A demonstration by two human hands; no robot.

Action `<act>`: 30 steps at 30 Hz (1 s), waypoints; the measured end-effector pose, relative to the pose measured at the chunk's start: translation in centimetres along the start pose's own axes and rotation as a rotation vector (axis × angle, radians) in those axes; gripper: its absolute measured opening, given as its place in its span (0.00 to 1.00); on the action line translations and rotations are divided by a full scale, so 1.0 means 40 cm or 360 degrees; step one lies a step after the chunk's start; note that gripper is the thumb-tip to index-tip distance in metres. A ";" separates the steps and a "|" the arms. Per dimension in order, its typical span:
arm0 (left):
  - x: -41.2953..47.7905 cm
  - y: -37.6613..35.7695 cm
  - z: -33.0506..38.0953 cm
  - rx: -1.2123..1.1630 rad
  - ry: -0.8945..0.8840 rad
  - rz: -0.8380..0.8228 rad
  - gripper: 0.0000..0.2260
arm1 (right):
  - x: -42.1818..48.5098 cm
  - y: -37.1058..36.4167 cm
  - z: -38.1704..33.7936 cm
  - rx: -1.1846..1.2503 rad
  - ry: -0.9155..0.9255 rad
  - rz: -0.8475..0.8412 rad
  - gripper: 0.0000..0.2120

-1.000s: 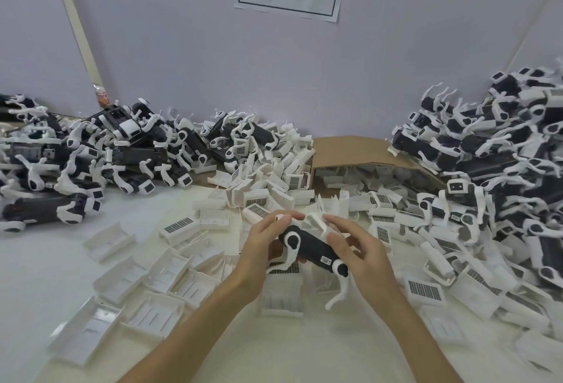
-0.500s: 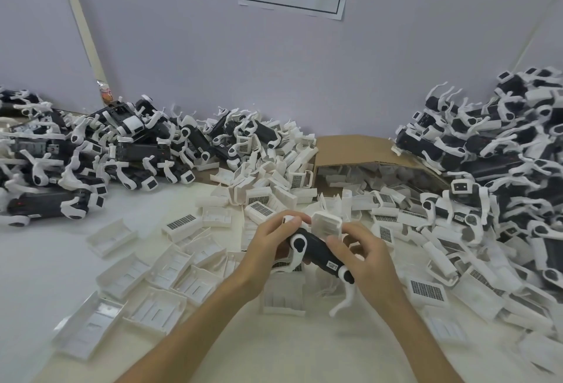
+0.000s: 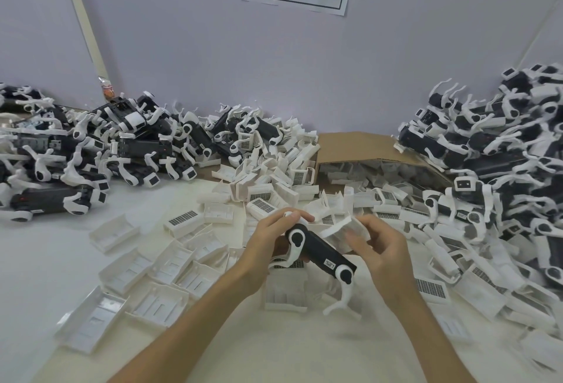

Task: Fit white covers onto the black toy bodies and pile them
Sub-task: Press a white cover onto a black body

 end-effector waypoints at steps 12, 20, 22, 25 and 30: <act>-0.005 -0.005 0.004 0.0046 0.0014 0.0000 0.21 | 0.006 -0.003 0.021 0.0071 -0.0053 0.0249 0.13; -0.005 -0.009 0.006 0.0017 0.0039 -0.0020 0.24 | -0.010 -0.026 -0.004 0.0333 -0.0261 -0.0430 0.11; -0.005 -0.009 0.005 0.0007 0.0032 -0.0014 0.23 | -0.008 -0.023 -0.004 0.0327 -0.0273 -0.0410 0.09; -0.005 -0.009 0.004 -0.0022 0.0020 0.0008 0.21 | -0.003 -0.027 0.004 0.0291 -0.0321 -0.0379 0.04; -0.006 -0.008 0.007 0.0006 0.0007 0.0027 0.17 | -0.007 -0.023 -0.007 0.0239 -0.0300 -0.0370 0.10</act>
Point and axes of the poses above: each hand's wrist, its own x-axis towards the middle knuckle, its own y-axis out of the back of the hand, z = x × y, the point moved 2 cm from there along x, towards the middle knuckle, and after that the axes turned 1 degree about x, right-handed, at the moved point
